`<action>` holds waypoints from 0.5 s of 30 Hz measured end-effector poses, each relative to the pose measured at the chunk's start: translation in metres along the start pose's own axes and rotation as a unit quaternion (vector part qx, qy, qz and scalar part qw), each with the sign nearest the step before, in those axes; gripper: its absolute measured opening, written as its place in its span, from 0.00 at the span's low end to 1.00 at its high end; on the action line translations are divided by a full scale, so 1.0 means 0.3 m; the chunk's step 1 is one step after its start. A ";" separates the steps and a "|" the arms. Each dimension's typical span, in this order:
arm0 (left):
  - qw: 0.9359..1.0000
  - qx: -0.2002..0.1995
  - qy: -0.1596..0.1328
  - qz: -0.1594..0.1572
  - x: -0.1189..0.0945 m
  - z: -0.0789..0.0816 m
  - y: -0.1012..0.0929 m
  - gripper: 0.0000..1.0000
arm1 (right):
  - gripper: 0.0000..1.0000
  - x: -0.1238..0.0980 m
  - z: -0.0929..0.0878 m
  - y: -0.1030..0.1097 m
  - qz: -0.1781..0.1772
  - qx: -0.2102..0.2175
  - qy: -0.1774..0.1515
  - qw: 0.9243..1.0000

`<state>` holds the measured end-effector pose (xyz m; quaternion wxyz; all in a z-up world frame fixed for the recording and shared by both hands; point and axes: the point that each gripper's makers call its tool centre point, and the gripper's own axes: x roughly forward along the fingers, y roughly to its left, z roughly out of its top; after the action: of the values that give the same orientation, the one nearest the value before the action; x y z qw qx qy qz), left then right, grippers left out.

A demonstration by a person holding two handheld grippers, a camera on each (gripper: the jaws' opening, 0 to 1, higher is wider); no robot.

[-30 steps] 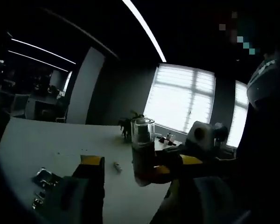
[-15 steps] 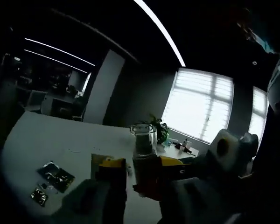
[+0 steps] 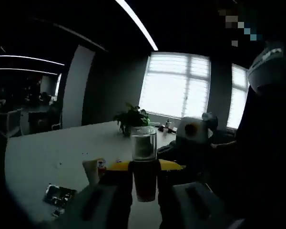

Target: Arrange the skincare products in the storage area until every visible bottle or jar stands upright without overlapping.

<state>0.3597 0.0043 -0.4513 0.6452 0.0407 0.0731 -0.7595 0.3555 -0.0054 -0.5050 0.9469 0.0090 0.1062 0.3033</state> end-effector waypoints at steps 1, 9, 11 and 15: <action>1.000 0.011 0.003 -0.014 -0.008 0.007 -0.008 0.15 | 0.46 -0.007 0.005 0.003 0.018 -0.011 -0.001 1.000; 0.998 0.012 0.009 -0.061 0.007 0.015 -0.062 0.15 | 0.38 0.004 0.049 0.051 0.075 -0.039 -0.006 0.996; 0.998 0.009 0.013 -0.068 0.012 0.006 -0.073 0.15 | 0.36 0.012 0.056 0.073 0.094 -0.033 -0.010 0.995; 0.997 -0.011 0.002 -0.079 0.022 -0.004 -0.081 0.15 | 0.13 0.032 0.099 0.108 0.112 -0.019 -0.040 0.993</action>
<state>0.3346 0.0019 -0.4520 0.5833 0.0295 0.0858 -0.8071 0.3508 0.0280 -0.4753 0.9103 0.0148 0.0611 0.4092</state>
